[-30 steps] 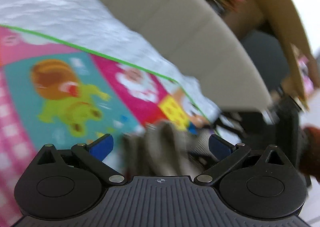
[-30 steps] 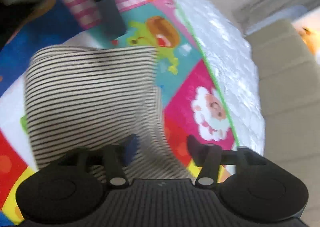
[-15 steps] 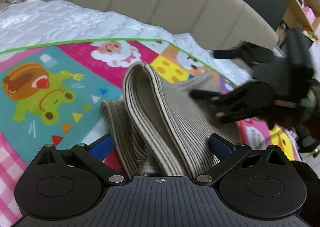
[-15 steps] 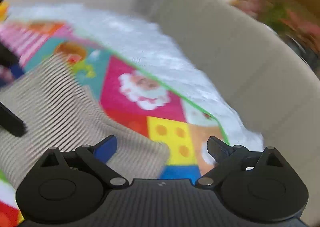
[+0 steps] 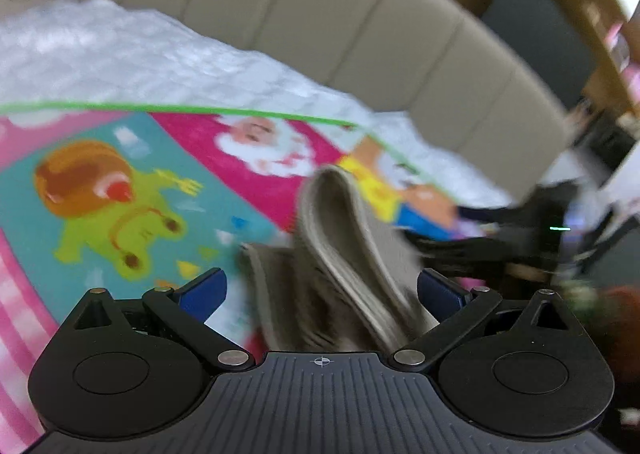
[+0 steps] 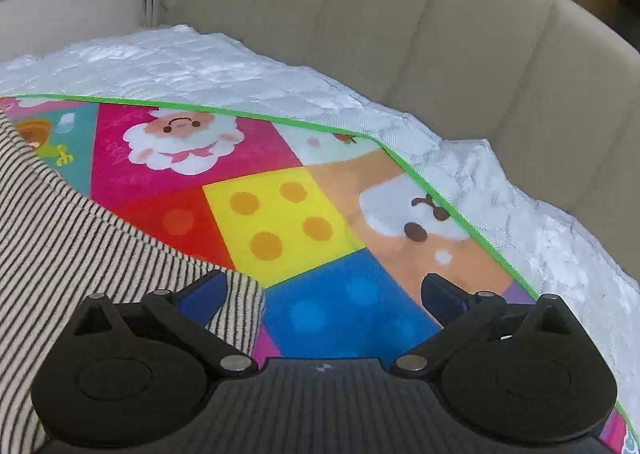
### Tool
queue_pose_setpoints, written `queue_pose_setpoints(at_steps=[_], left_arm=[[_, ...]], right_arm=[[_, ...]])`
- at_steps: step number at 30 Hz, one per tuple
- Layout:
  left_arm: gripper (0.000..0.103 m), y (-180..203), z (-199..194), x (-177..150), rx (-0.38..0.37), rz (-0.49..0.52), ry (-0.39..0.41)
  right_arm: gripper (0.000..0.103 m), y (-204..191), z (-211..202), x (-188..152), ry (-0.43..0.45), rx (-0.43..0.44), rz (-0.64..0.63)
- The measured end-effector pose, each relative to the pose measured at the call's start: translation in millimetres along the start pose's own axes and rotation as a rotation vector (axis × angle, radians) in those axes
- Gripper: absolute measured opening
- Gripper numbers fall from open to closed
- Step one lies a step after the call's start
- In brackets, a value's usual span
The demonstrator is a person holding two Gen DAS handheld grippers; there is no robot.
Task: Fold clothes
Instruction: 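Release the folded shirt and lift both tools away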
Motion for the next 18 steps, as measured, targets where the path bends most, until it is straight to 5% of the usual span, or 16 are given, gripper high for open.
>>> queue_pose_setpoints(at_steps=[3, 6, 13, 18], left_arm=[[0.103, 18.6, -3.3, -9.6, -0.054, 0.084, -0.032], [0.103, 30.6, 12.9, -23.3, 0.056, 0.228, -0.084], [0.103, 19.3, 24.8, -26.6, 0.135, 0.229, -0.082], [0.103, 11.9, 31.6, -21.8, 0.153, 0.2, -0.073]], right_arm=[[0.102, 0.8, 1.1, -1.5, 0.003, 0.003, 0.0], [0.102, 4.2, -7.3, -0.9, -0.001, 0.0, 0.007], [0.103, 2.9, -88.0, -1.8, 0.067, 0.089, 0.007], [0.103, -21.4, -106.9, -27.6, -0.027, 0.192, 0.029]])
Point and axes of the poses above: each gripper's, at about its wrist camera, not at the fingertips, and z roughly the way its jaws point, y to its right, x to its top, the point moved 5 cm from there along z, roughly the way its jaws point, and after that the axes turned 2 degrees about z, right-handed, at the moved point
